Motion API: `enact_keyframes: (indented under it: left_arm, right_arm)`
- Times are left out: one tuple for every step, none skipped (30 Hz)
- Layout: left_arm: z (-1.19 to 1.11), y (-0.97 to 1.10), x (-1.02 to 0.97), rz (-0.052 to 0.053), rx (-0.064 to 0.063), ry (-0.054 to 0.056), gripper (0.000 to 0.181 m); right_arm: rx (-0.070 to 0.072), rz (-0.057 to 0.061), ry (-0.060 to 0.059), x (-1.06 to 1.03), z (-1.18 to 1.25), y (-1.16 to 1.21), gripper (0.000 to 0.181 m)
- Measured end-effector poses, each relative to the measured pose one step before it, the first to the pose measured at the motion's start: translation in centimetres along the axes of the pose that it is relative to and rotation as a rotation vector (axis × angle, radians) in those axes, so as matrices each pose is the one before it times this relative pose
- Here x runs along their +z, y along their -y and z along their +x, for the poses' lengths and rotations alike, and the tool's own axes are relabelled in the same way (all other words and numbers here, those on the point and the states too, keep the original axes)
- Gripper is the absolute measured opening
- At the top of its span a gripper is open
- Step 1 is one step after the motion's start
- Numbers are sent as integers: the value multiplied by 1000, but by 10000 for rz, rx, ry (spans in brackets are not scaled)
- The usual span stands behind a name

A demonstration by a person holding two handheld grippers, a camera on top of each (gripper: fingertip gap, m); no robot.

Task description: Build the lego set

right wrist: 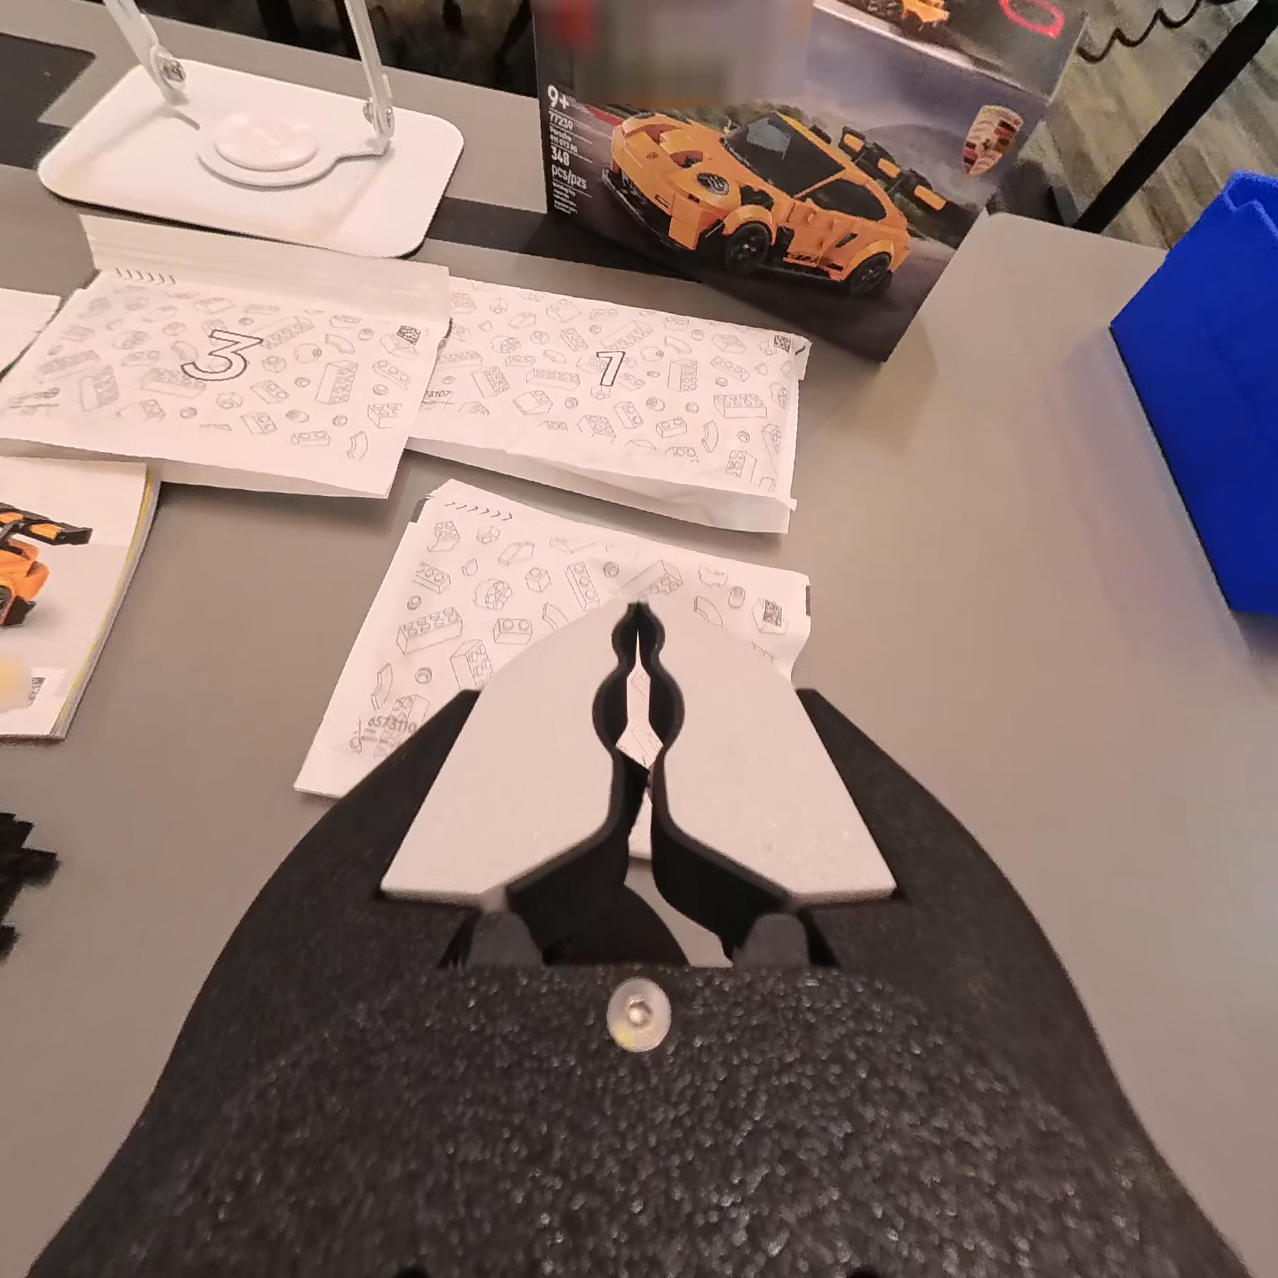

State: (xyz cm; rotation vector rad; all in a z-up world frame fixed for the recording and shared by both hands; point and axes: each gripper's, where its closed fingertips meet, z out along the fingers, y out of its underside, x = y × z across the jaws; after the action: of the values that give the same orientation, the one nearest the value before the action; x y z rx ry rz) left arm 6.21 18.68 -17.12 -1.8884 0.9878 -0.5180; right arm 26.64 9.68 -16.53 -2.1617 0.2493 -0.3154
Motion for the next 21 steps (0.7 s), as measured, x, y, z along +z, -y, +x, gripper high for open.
enact_keyframes:
  left_arm:
    - [703,74,185,-3,35,-120,0]
    - [656,101,203,7,32,-108,0]
    - [615,89,223,-4,54,-98,0]
    - [598,82,250,-17,83,-96,0]
    - [526,118,249,-1,78,-84,0]
    - [500,135,263,-3,51,-88,0]
    - [482,140,256,-18,50,-90,0]
    - [419,179,236,1,54,-59,0]
    - [392,220,225,14,55,-46,0]
    - [378,229,219,3,55,-51,0]
    - [348,266,219,18,57,-42,0]
    - [317,264,231,9,63,-33,0]
    - [279,250,248,8,71,-32,0]
    - [244,248,256,3,50,-27,0]
    - [235,250,276,8,34,-43,0]
    - [226,241,265,6,28,-48,0]
    - [208,239,257,10,32,-35,0]
    - [184,226,243,5,31,-31,0]
    - [180,215,223,7,25,-36,0]
    - [190,170,215,1,27,-45,0]
    - [147,147,207,7,48,-34,0]
  right_arm:
    - [80,10,18,-165,75,-201,0]
    - [68,-4,22,-147,70,-210,0]
    - [44,-7,-4,-126,104,-218,0]
    - [26,-16,-19,-98,126,-230,0]
    - [20,-39,-9,-61,130,-237,0]
    - [13,-37,-11,-23,146,-223,0]
    - [1,-39,-24,-13,165,-193,0]
    - [-8,-33,-23,-5,168,-170,0]
    - [4,-26,-10,0,160,-115,0]
    - [14,-23,-2,4,160,-88,1]
    - [14,-7,-2,14,158,-31,1]
    - [4,-3,-11,15,166,-13,1]
    - [-3,14,-10,19,148,43,1]
    - [-9,11,-4,18,130,66,1]
    - [-16,12,-5,36,128,93,0]
    - [-27,19,-9,42,140,115,0]
    - [-29,23,-15,48,126,138,0]
    - [-15,22,-8,42,130,141,0]
    - [0,26,11,45,94,146,0]
    - [-1,18,12,52,69,123,0]
    - [-7,16,8,76,49,105,0]
